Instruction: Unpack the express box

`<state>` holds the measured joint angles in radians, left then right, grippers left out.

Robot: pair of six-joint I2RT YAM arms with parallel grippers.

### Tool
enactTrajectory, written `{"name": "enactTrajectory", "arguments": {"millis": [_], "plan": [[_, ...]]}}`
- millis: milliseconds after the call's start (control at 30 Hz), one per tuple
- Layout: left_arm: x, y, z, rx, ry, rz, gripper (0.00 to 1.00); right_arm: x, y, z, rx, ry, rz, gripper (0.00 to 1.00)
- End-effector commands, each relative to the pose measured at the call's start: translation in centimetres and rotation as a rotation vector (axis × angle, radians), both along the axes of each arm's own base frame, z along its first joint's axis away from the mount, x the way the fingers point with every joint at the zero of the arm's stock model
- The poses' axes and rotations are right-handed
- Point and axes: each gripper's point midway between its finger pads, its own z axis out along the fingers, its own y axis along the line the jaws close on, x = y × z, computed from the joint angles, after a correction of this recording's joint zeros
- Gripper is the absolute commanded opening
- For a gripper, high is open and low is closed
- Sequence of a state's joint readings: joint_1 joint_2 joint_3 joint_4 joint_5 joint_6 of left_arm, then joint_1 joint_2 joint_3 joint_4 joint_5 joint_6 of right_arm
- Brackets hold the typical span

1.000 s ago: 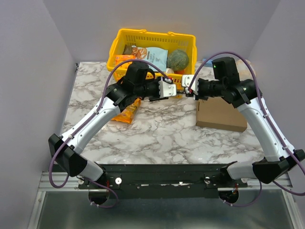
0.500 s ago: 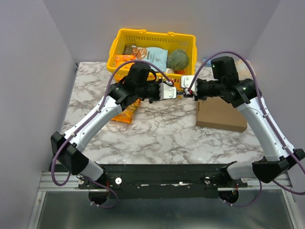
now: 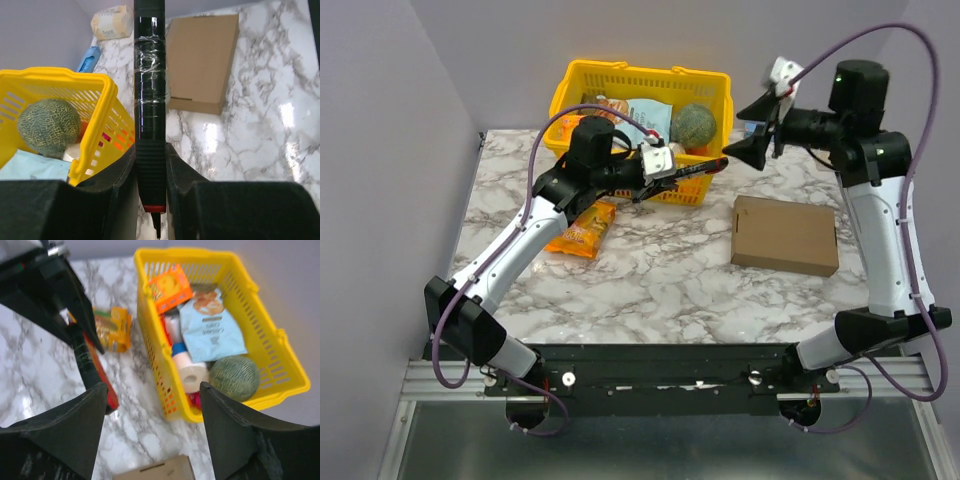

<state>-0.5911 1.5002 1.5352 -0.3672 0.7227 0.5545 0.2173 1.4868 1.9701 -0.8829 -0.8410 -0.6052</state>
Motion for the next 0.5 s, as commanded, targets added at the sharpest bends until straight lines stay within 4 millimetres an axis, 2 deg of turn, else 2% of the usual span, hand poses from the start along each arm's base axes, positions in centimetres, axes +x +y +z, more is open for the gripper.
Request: {"name": "enactTrajectory", "arguments": {"millis": [0, 33, 100, 167, 267, 467], "plan": [[-2.4, -1.0, 5.9, -0.265, 0.150, -0.145, 0.00, -1.9, 0.4, 5.9, 0.231, 0.072, 0.155, 0.81], [-2.8, -1.1, 6.3, -0.290, 0.239, -0.154, 0.00, -2.3, 0.6, 5.6, 0.239, 0.091, 0.183, 0.81], [-3.1, -1.6, 7.7, -0.334, 0.248, -0.213, 0.00, -3.9, 1.2, 5.9, 0.269, 0.112, 0.270, 0.81], [-3.5, -2.0, 7.9, -0.354, 0.320, -0.240, 0.00, -4.3, 1.5, 5.0, 0.288, 0.162, 0.319, 0.82], [-3.5, -2.4, 8.3, -0.375, 0.331, -0.264, 0.00, -4.4, 1.6, 4.1, 0.281, 0.187, 0.330, 0.81], [-3.3, -3.0, 8.0, -0.370, 0.351, -0.273, 0.00, -4.4, 2.0, 3.6, 0.241, 0.144, 0.319, 0.80]]}}
